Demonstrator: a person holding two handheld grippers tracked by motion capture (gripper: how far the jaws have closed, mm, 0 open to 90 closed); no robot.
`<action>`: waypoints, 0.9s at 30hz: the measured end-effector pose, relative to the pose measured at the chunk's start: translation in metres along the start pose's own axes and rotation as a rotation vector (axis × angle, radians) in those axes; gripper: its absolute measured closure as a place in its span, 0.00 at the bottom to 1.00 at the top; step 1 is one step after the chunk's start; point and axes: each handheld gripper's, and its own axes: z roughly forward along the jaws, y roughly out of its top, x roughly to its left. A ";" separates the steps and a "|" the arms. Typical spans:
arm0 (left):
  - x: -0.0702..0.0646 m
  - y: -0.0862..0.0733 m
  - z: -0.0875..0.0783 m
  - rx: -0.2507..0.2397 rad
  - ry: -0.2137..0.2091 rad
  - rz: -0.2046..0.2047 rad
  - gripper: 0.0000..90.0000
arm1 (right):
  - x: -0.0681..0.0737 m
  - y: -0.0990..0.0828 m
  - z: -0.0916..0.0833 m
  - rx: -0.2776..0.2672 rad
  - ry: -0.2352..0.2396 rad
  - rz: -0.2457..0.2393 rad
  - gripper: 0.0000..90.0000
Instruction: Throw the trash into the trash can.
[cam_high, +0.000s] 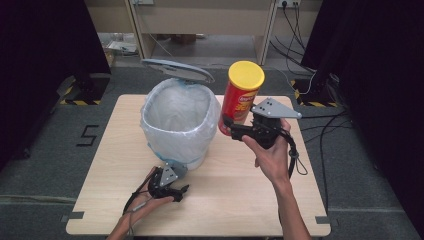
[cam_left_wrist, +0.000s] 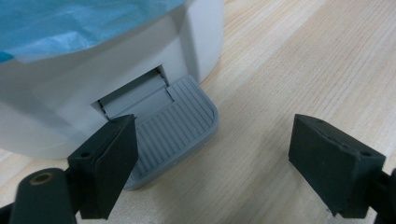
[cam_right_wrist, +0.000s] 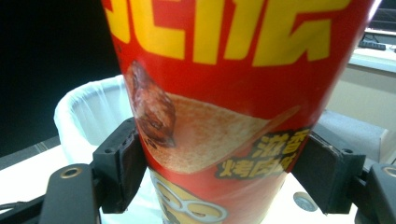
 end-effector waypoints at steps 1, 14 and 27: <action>0.000 0.000 0.000 0.000 0.000 0.000 0.16 | 0.000 0.001 0.001 0.001 -0.001 -0.004 0.27; 0.000 0.000 0.000 0.002 -0.001 0.000 0.16 | 0.010 0.025 0.008 -0.014 0.004 -0.031 0.27; 0.000 0.000 0.000 0.002 0.000 0.001 0.16 | 0.031 0.049 0.026 -0.029 0.043 -0.056 0.27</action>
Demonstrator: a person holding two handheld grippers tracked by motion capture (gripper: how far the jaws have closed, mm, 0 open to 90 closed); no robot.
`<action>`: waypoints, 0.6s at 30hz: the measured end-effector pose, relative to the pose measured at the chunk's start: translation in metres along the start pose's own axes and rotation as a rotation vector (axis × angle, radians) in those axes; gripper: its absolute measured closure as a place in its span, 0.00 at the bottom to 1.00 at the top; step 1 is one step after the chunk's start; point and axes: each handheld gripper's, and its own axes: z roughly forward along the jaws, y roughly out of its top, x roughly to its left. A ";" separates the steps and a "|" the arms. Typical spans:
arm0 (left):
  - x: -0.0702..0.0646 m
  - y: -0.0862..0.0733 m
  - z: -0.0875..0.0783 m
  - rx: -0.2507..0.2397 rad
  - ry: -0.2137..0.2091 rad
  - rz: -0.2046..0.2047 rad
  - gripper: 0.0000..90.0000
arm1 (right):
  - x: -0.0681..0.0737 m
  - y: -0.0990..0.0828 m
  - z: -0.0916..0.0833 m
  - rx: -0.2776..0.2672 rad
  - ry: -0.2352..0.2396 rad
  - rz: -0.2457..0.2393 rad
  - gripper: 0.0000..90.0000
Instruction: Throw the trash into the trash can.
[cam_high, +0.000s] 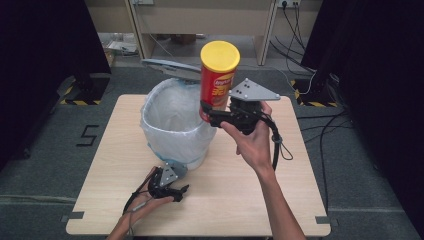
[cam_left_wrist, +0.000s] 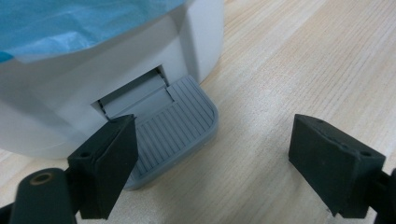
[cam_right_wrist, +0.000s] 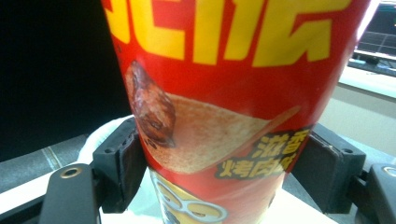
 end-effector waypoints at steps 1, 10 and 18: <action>0.000 0.000 0.000 0.000 -0.001 -0.001 0.16 | 0.002 0.001 0.003 0.001 0.006 -0.001 0.27; 0.000 0.000 0.000 0.000 -0.001 -0.001 0.16 | 0.019 0.009 0.025 0.002 0.045 -0.009 0.27; 0.000 0.000 0.000 0.000 -0.002 -0.001 0.16 | 0.024 0.012 0.043 0.008 0.068 -0.006 0.27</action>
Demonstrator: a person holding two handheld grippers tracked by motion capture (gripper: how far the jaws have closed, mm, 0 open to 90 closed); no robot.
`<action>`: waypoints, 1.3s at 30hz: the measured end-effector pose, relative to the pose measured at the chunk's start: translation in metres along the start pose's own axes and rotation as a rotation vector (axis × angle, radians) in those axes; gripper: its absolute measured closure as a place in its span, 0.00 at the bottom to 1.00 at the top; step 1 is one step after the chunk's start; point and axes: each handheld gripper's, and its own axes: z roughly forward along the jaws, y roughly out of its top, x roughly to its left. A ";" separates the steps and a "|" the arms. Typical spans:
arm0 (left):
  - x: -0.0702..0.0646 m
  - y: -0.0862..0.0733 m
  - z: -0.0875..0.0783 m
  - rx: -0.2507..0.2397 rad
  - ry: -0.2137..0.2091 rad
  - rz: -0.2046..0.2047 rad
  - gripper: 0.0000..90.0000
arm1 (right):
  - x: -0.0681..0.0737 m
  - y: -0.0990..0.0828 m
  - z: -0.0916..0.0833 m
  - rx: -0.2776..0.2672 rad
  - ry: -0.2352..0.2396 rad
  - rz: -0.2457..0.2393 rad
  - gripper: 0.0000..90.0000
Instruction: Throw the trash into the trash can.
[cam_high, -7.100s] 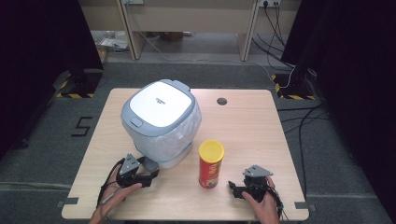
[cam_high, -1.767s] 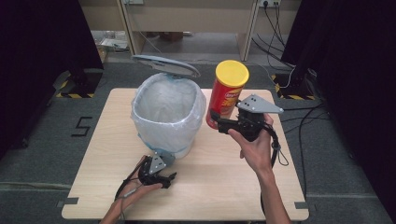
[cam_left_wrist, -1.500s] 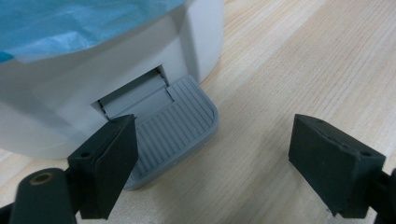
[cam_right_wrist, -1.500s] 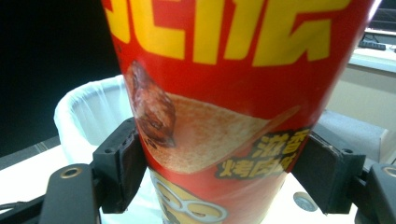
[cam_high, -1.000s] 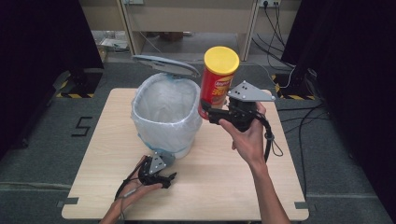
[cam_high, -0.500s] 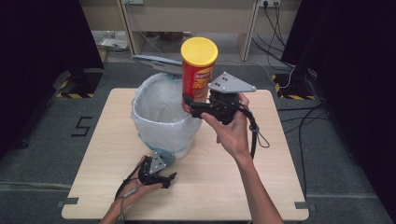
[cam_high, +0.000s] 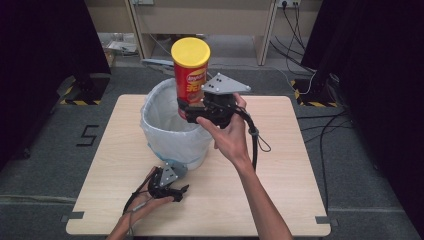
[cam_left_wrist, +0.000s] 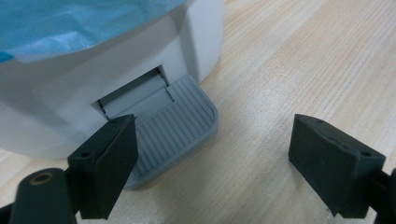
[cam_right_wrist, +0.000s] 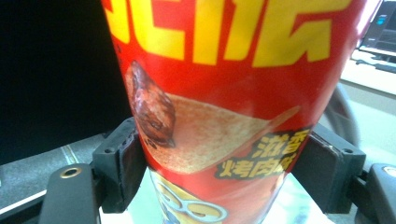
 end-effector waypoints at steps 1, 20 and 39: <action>0.000 0.000 0.000 0.000 0.000 0.000 0.16 | 0.001 0.000 0.003 0.004 0.004 0.000 0.27; 0.000 0.000 0.000 -0.003 0.000 0.004 0.16 | -0.002 -0.028 0.040 0.189 0.025 0.003 0.26; 0.001 0.000 0.000 -0.003 -0.001 0.006 0.16 | -0.011 -0.037 0.017 0.186 0.007 -0.013 0.26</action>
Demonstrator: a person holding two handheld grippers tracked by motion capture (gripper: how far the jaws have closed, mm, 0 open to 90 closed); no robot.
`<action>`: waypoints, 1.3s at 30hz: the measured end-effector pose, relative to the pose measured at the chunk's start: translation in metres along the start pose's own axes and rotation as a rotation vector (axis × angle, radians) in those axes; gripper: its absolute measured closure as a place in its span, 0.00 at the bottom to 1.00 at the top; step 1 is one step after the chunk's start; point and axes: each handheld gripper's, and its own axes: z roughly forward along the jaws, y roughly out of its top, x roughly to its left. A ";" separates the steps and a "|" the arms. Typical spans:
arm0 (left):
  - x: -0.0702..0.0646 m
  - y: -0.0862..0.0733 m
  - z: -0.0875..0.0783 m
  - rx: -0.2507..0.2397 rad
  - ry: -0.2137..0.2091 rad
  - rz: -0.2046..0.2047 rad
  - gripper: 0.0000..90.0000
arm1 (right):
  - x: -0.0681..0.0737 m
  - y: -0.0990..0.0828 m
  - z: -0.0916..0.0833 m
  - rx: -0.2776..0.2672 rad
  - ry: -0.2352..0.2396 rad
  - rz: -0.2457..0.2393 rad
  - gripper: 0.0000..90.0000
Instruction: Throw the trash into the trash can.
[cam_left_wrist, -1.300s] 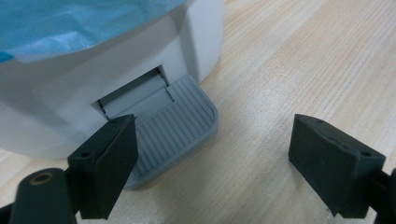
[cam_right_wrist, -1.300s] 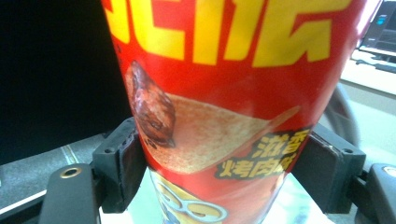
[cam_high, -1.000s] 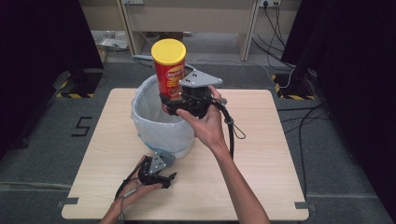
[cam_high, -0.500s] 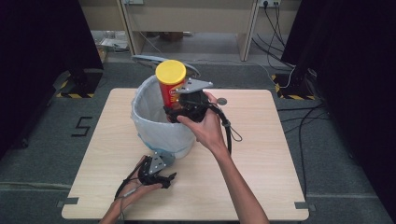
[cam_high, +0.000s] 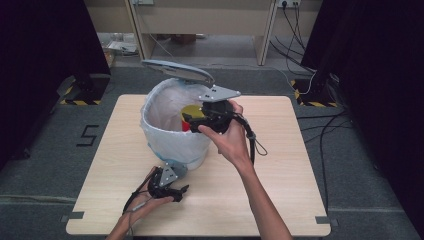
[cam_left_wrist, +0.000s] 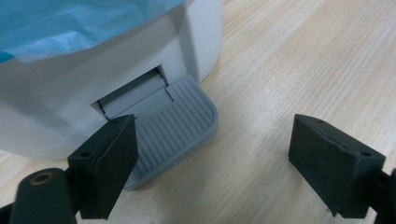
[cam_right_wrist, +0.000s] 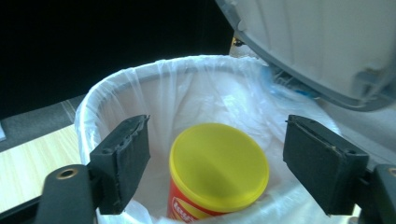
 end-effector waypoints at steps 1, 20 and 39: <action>0.000 0.000 0.000 0.000 0.000 0.000 0.16 | -0.002 -0.001 -0.003 -0.006 -0.005 0.007 0.26; 0.000 0.000 0.000 -0.002 0.000 -0.002 0.16 | -0.027 -0.030 -0.040 -0.023 -0.058 0.047 0.26; 0.000 0.000 0.000 -0.002 0.000 0.000 0.16 | -0.052 -0.086 -0.077 -0.002 -0.154 0.110 0.18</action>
